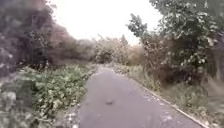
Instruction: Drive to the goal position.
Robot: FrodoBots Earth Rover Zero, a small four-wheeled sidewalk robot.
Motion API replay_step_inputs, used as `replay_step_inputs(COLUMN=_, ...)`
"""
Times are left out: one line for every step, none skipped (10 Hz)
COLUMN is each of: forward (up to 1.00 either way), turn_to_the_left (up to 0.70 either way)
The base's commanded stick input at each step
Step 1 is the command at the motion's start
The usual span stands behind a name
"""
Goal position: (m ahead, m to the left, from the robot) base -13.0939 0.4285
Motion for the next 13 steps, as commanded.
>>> replay_step_inputs(forward=1.0, turn_to_the_left=0.02)
replay_step_inputs(forward=1.0, turn_to_the_left=0.03)
replay_step_inputs(forward=1.0, turn_to_the_left=0.08)
replay_step_inputs(forward=1.0, turn_to_the_left=0.16)
replay_step_inputs(forward=1.0, turn_to_the_left=0.28)
replay_step_inputs(forward=1.0, turn_to_the_left=0.21)
replay_step_inputs(forward=1.0, turn_to_the_left=0.09)
replay_step_inputs(forward=1.0, turn_to_the_left=0.08)
replay_step_inputs(forward=1.0, turn_to_the_left=0.08)
replay_step_inputs(forward=1.0, turn_to_the_left=0.07)
replay_step_inputs(forward=1.0, turn_to_the_left=0.03)
replay_step_inputs(forward=1.0, turn_to_the_left=0.03)
replay_step_inputs(forward=1.0, turn_to_the_left=0.03)
